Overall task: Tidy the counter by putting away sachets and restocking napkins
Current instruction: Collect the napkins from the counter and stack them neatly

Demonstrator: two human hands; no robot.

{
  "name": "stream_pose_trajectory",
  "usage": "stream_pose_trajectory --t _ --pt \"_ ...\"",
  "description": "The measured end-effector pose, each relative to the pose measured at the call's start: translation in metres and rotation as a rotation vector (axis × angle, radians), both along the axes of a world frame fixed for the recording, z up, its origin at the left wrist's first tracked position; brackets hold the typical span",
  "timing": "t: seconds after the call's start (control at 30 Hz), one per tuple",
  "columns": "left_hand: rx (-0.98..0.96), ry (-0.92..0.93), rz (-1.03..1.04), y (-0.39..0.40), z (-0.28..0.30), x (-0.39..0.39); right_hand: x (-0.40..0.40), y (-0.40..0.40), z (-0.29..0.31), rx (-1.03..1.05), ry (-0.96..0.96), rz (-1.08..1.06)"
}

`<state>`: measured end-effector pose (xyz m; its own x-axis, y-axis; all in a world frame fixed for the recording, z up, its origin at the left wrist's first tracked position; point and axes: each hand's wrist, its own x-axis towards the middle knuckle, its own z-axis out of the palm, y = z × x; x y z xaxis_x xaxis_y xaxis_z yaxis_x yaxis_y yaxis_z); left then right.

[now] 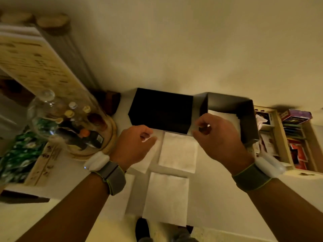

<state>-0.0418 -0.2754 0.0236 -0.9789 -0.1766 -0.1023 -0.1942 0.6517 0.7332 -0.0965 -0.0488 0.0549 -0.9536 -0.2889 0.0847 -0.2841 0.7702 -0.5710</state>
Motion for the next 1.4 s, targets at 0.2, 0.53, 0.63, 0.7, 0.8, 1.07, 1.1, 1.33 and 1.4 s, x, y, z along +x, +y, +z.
stream_pose_trajectory --t 0.2,0.53,0.63,0.7,0.8,1.07,1.1,1.33,1.4 --pt "-0.269 -0.16 -0.124 -0.053 -0.021 0.064 0.03 -0.062 -0.039 0.107 -0.128 0.058" --pt "-0.45 -0.221 -0.427 -0.092 -0.04 0.086 0.012 -0.139 -0.07 0.354 -0.251 0.129" --pt "-0.47 -0.205 -0.458 -0.097 -0.042 0.082 0.007 -0.149 -0.073 0.417 -0.251 0.113" --pt "-0.47 -0.22 -0.453 -0.096 -0.041 0.079 0.005 -0.152 -0.075 0.426 -0.246 0.111" --pt "-0.465 -0.262 -0.477 -0.095 -0.04 0.075 0.003 -0.156 -0.076 0.416 -0.298 0.102" --pt "-0.385 -0.331 -0.513 -0.096 -0.042 0.083 0.014 -0.158 -0.08 0.273 -0.353 0.114" --pt "-0.368 -0.321 -0.507 -0.097 -0.042 0.086 0.018 -0.153 -0.077 0.224 -0.349 0.119" --pt "-0.255 -0.222 -0.461 -0.114 -0.012 0.086 0.059 -0.084 -0.027 -0.04 -0.346 0.095" --pt "-0.268 -0.151 -0.45 -0.112 0.0 0.077 0.074 -0.058 -0.015 -0.064 -0.394 0.056"
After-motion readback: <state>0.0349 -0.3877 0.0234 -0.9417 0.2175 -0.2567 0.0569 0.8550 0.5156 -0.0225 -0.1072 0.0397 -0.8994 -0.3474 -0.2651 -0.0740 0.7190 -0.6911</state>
